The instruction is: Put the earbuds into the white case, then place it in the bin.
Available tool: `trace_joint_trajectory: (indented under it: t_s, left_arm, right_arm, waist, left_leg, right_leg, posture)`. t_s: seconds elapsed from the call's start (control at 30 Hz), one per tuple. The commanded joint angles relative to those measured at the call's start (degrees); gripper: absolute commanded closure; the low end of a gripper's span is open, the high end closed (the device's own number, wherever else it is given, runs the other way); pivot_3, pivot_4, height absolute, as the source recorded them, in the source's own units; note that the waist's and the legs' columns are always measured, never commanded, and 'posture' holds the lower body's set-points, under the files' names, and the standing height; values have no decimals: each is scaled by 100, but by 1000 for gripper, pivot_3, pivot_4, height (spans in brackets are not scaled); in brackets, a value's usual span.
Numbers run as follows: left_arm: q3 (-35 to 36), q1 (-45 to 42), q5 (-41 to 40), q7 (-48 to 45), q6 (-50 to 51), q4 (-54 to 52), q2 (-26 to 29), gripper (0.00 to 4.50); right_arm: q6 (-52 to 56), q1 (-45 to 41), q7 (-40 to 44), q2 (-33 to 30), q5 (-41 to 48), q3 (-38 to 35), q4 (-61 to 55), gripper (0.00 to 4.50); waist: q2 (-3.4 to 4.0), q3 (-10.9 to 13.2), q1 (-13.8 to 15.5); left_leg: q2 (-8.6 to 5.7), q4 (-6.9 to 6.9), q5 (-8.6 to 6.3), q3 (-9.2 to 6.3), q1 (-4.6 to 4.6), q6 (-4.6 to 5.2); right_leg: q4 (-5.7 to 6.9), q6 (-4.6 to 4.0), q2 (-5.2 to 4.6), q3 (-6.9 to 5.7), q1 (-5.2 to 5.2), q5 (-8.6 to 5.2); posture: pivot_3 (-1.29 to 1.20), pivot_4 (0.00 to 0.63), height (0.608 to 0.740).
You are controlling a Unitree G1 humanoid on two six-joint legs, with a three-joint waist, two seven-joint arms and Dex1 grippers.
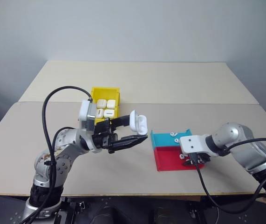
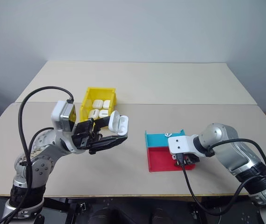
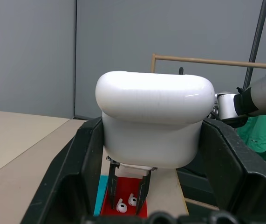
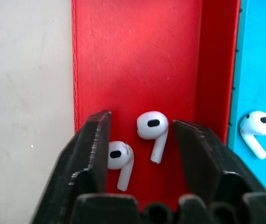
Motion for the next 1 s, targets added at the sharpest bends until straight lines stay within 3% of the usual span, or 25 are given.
trace_joint_trajectory:
  t_s: [0.03,0.17,0.5,0.8,0.9,1.0]
  left_arm:
    - [14,-13,-160,40,-40,-284,57,1723]
    - [-5,-24,-189,43,-38,-277,88,1723]
    - [-77,-178,-229,-45,-52,-106,101,1723]
    - [-76,-116,-358,-43,30,-144,136,1723]
    - [-70,-113,-380,-51,51,-161,152,1723]
    - [-72,-107,-408,-36,59,-186,160,1723]
  right_arm:
    - [-21,7,-15,48,-114,-34,6,3120]
    - [51,48,-72,87,-135,-102,-44,4464]
    - [535,45,-534,353,196,-728,-294,4464]
    - [1223,140,-200,-92,1122,-1505,-1155,4464]
    - [1231,340,-116,-352,1248,-1612,-1390,3813]
    - [1225,537,-112,-568,1296,-1652,-1517,2782]
  waist:
    - [0,0,-1]
    - [1,-1,0]
    - [1,0,-3]
    - [1,0,2]
    - [1,0,2]
    - [1,0,3]
  left_leg:
    - [0,0,0,0,0,0]
    - [1,-1,0,0,1,-1]
    - [1,-2,1,1,-3,-1]
    - [1,-1,-9,0,-6,15]
    - [1,-3,-9,-2,-6,16]
    - [1,-2,-10,-1,-6,16]
  right_leg:
    - [0,0,0,0,0,0]
    - [0,0,1,0,0,0]
    - [1,0,3,0,-6,0]
    - [-2,0,2,0,-6,0]
    - [-3,0,2,0,-6,0]
    - [-4,0,1,1,-5,0]
  posture:
    - [0,150,740]
    - [0,150,740]
    - [0,150,740]
    - [0,150,740]
    - [0,150,740]
    - [0,150,740]
